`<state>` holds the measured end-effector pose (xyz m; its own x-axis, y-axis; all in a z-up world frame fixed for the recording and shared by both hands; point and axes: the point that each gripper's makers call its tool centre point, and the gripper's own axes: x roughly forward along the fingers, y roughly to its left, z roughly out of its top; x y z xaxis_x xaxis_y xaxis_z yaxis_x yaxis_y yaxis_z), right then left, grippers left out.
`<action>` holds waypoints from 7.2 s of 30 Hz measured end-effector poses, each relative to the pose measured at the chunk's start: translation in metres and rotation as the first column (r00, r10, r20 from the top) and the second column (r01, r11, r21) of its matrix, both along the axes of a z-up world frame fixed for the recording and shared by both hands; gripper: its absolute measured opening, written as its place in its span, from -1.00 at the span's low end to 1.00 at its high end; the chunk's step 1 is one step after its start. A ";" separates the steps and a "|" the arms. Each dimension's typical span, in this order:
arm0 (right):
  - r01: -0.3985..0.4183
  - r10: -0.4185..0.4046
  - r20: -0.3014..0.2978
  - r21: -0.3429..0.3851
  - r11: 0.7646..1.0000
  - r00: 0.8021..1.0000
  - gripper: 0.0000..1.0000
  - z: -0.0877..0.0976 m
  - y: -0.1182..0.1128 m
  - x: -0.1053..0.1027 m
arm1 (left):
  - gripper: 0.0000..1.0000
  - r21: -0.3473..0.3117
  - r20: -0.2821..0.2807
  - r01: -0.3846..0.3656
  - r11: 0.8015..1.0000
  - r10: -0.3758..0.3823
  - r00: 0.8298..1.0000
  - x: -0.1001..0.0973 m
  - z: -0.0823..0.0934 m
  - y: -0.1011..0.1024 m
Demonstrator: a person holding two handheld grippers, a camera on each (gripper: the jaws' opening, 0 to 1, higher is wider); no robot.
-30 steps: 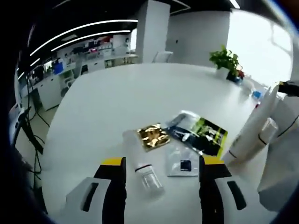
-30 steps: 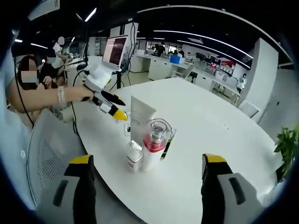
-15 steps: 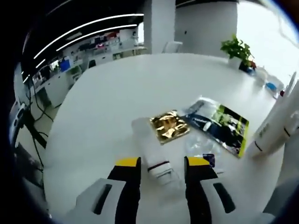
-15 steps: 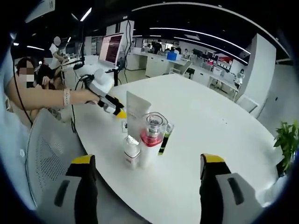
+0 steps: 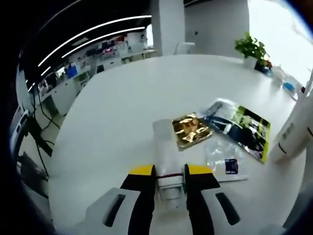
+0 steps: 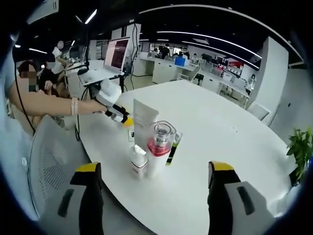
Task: Arrange the skincare products in the storage area until every visible bottle or jar stands upright without overlapping.
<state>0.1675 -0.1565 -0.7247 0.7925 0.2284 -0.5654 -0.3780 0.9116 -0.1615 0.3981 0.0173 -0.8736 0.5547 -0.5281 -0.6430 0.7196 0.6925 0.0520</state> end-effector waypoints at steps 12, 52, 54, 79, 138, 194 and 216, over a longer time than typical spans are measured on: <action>-0.020 0.020 0.053 -0.004 1.000 0.998 0.47 0.011 0.005 -0.001 | -0.67 -0.038 0.000 0.050 0.998 -0.050 0.999 -0.016 0.009 0.008; -0.441 0.441 0.017 -0.016 0.898 0.897 -0.15 -0.021 0.141 0.016 | -0.67 0.379 0.065 0.739 0.557 -0.813 0.579 -0.175 0.083 -0.010; -0.456 0.456 0.000 -0.022 0.890 0.890 -0.16 -0.026 0.144 0.016 | -0.67 0.423 0.079 0.756 0.500 -0.851 0.518 -0.182 0.086 -0.014; -0.502 0.496 -0.174 0.009 0.865 0.851 -0.49 -0.070 0.136 0.016 | -0.67 0.658 0.032 0.751 0.055 -0.998 0.044 -0.228 0.096 -0.057; -0.519 0.361 0.380 0.513 0.684 0.851 -0.52 0.045 0.138 -0.023 | -0.51 -0.557 0.347 0.810 0.184 -0.834 0.429 -0.266 0.217 -0.063; -0.064 -0.050 0.253 0.420 0.905 0.966 -0.47 0.027 0.119 0.041 | -0.61 -0.143 0.248 0.483 0.864 -0.441 0.863 -0.197 0.140 -0.079; -0.191 0.096 0.266 0.358 0.914 0.959 -0.60 0.026 0.124 0.036 | -0.62 -0.091 0.250 0.581 0.809 -0.546 0.800 -0.202 0.136 -0.072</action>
<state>0.2038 -0.0324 -0.6990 0.8345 0.5080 -0.2135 -0.5030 0.8605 0.0815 0.1961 -0.0551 -0.7381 0.2351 -0.8703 -0.4327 0.9696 0.1787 0.1672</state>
